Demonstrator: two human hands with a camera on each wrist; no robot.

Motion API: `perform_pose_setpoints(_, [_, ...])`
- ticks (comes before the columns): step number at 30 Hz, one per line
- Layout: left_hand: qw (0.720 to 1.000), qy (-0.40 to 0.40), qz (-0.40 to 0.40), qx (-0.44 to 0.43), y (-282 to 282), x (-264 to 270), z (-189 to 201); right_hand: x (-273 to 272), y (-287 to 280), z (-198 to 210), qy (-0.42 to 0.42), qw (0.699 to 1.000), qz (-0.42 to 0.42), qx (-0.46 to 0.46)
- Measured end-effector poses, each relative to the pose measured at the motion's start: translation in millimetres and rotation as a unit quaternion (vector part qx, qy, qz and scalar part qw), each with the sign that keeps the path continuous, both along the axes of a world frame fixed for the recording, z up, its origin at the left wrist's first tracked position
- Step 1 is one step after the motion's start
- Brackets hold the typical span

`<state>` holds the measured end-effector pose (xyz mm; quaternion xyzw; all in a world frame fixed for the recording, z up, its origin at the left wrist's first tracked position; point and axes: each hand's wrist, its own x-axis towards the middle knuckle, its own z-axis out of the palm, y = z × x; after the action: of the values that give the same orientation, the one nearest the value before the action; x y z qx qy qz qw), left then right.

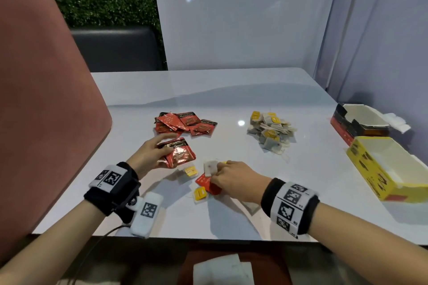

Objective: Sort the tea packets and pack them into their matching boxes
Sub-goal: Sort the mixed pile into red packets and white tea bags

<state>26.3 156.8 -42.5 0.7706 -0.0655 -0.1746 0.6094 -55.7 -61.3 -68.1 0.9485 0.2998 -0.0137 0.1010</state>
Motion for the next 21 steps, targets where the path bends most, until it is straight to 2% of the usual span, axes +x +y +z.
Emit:
perform_pose_setpoints(3, [0.998, -0.023, -0.036, 0.047, -2.7, -0.9, -1.0, 4.9, 0.4, 6.6, -0.012, 1.000, -0.025, 0.016])
perform_pose_setpoints(5, [0.997, -0.035, -0.042, 0.058, -3.4, 0.0, -1.9, 6.4, -3.4, 17.2, -0.005, 0.994, -0.069, 0.084])
perform_pose_setpoints(7, [0.997, -0.041, -0.042, 0.054, -5.9, 0.9, -2.4, 10.0, -12.4, 32.9, -0.019, 0.976, -0.118, 0.182])
perform_pose_setpoints(9, [0.998, -0.032, -0.040, 0.037, -14.6, -3.3, -0.1, 17.7, -23.6, 49.0, -0.029, 0.938, -0.167, 0.302])
perform_pose_setpoints(12, [0.999, 0.004, -0.045, 0.000, -35.4, -12.4, 6.5, 34.3, -30.7, 58.5, 0.041, 0.847, -0.231, 0.478])
perform_pose_setpoints(14, [0.998, 0.008, -0.065, -0.019, -48.7, -13.9, 8.7, 44.1, -24.1, 57.6, 0.090, 0.796, -0.256, 0.542])
perform_pose_setpoints(16, [0.997, -0.007, -0.066, -0.049, -56.1, -8.5, 11.0, 51.6, -14.1, 55.0, 0.110, 0.766, -0.265, 0.576])
perform_pose_setpoints(18, [0.997, -0.017, -0.034, -0.071, -56.2, 6.1, 16.2, 56.8, -9.0, 52.8, 0.110, 0.759, -0.264, 0.585])
perform_pose_setpoints(19, [0.996, -0.015, -0.014, -0.083, -54.0, 16.2, 20.0, 58.7, -9.9, 51.5, 0.105, 0.772, -0.263, 0.569])
perform_pose_setpoints(21, [0.997, -0.010, 0.025, -0.071, -42.0, 44.7, 27.6, 59.3, -17.5, 49.4, 0.102, 0.835, -0.251, 0.480])
